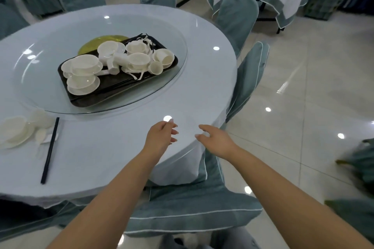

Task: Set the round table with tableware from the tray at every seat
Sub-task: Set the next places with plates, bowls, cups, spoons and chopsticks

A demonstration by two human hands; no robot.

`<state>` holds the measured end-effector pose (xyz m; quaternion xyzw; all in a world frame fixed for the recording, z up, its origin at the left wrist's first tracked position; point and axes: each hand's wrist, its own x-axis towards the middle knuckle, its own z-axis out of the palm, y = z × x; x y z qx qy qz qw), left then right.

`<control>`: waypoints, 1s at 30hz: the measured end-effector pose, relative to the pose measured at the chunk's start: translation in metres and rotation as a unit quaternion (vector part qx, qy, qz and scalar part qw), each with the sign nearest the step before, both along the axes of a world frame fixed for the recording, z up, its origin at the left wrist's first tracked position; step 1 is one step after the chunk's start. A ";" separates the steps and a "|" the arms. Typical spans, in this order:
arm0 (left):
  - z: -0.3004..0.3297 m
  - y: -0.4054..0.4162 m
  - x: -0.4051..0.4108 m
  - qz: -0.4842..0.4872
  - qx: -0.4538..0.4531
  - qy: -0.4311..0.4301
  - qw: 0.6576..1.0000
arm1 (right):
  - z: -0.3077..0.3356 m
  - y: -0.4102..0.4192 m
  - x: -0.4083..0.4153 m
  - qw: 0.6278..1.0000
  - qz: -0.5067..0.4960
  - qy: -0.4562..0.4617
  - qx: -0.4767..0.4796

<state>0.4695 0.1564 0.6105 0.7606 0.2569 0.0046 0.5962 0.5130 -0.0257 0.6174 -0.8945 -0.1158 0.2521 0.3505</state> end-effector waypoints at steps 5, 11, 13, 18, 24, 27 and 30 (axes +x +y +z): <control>-0.001 -0.019 0.023 0.038 0.005 0.012 0.999 | -0.005 -0.015 0.034 0.999 0.036 0.009 0.011; -0.008 -0.086 0.070 0.089 0.004 0.033 0.996 | -0.009 -0.076 0.099 0.997 0.079 0.013 0.016; -0.013 -0.114 0.086 0.106 0.001 0.038 0.994 | -0.007 -0.104 0.124 0.995 0.100 0.012 0.006; -0.014 -0.173 0.124 0.159 -0.022 0.048 0.986 | 0.009 -0.163 0.185 0.991 0.133 -0.006 -0.004; -0.008 -0.209 0.154 0.176 -0.008 0.044 0.983 | 0.020 -0.200 0.230 0.989 0.146 -0.014 0.022; -0.003 -0.208 0.163 0.191 -0.001 0.045 0.981 | 0.023 -0.201 0.244 0.987 0.154 -0.020 0.032; 0.000 -0.198 0.170 0.213 0.002 0.042 0.976 | 0.025 -0.193 0.258 0.984 0.172 -0.015 0.045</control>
